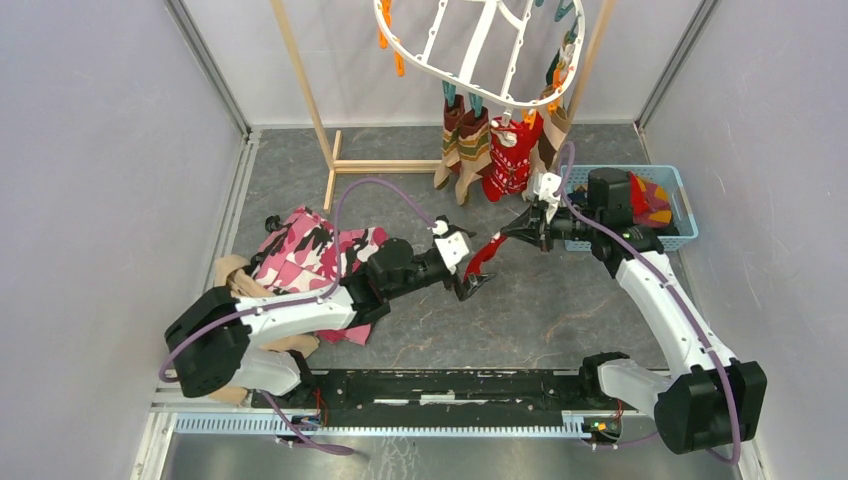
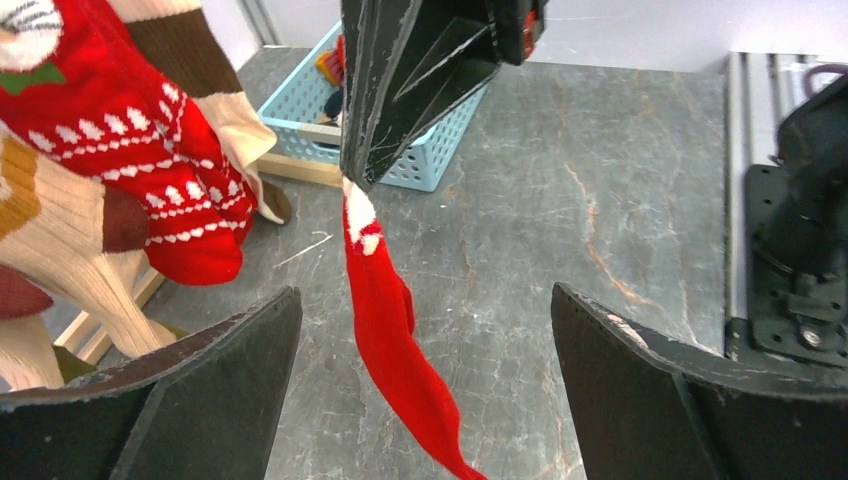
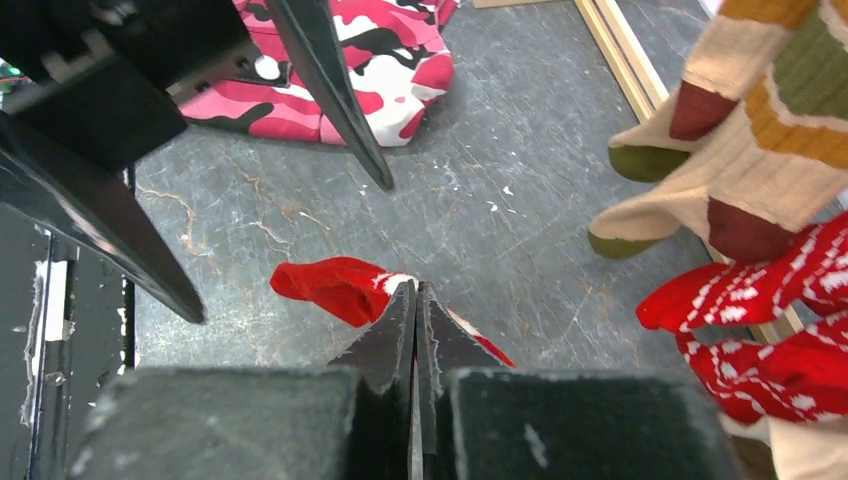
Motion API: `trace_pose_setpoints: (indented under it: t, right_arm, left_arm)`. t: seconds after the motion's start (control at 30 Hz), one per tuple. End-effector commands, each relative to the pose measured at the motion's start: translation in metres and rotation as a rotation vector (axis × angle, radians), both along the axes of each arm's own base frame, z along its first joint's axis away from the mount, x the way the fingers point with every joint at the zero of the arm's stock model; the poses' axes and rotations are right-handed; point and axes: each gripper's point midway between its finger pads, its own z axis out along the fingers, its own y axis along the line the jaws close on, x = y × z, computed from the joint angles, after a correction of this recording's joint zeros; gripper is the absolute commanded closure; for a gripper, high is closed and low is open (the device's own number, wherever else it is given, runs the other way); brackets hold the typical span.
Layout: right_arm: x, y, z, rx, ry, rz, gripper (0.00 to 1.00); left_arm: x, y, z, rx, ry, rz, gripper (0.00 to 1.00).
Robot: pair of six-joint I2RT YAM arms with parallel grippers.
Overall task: Clip the socks to the hanger
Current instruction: Pick up the sock from the bin.
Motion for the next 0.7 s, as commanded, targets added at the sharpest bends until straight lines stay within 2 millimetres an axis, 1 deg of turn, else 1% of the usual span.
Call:
trace_pose_setpoints:
  t: [0.0, 0.17, 0.23, 0.3, 0.4, 0.5, 0.53, 0.57, 0.6, 0.63, 0.67]
  right_arm:
    - [-0.008, 0.013, 0.007, 0.012, -0.057, 0.068, 1.00]
    - [-0.013, 0.020, 0.005, 0.006, -0.055, 0.099, 1.00]
    - [-0.015, 0.023, 0.004, 0.005, -0.055, 0.108, 1.00]
    - [-0.015, 0.024, 0.003, 0.006, -0.049, 0.115, 1.00]
    - [-0.017, 0.027, 0.001, 0.007, -0.042, 0.127, 1.00]
    - [-0.018, 0.027, 0.001, 0.009, -0.038, 0.130, 1.00]
    - [-0.017, 0.027, 0.001, 0.010, -0.039, 0.129, 0.99]
    - [-0.017, 0.027, 0.000, 0.013, -0.033, 0.128, 0.97]
    - [-0.017, 0.028, 0.002, 0.016, -0.036, 0.125, 0.90]
    - [-0.017, 0.028, 0.002, 0.022, -0.027, 0.118, 0.81]
    - [-0.016, 0.028, 0.004, 0.031, -0.023, 0.107, 0.68]
  left_arm:
    - [0.016, -0.006, 0.027, -0.152, -0.046, 0.113, 0.05]
    - [0.033, -0.004, 0.006, -0.101, -0.048, 0.205, 0.13]
    - [0.036, -0.003, 0.001, -0.088, -0.050, 0.222, 0.20]
    - [0.037, -0.005, -0.003, -0.082, -0.044, 0.220, 0.32]
    - [0.037, -0.008, -0.008, -0.077, -0.032, 0.216, 0.61]
    - [0.037, -0.007, -0.012, -0.074, -0.022, 0.222, 0.92]
    - [0.038, -0.005, -0.012, -0.075, -0.020, 0.230, 0.97]
    - [0.038, -0.002, -0.013, -0.080, -0.017, 0.240, 0.98]
    - [0.038, 0.002, -0.012, -0.096, -0.013, 0.254, 0.98]
    - [0.039, 0.007, -0.010, -0.115, -0.013, 0.274, 0.98]
    - [0.039, 0.014, -0.009, -0.135, -0.012, 0.301, 0.98]
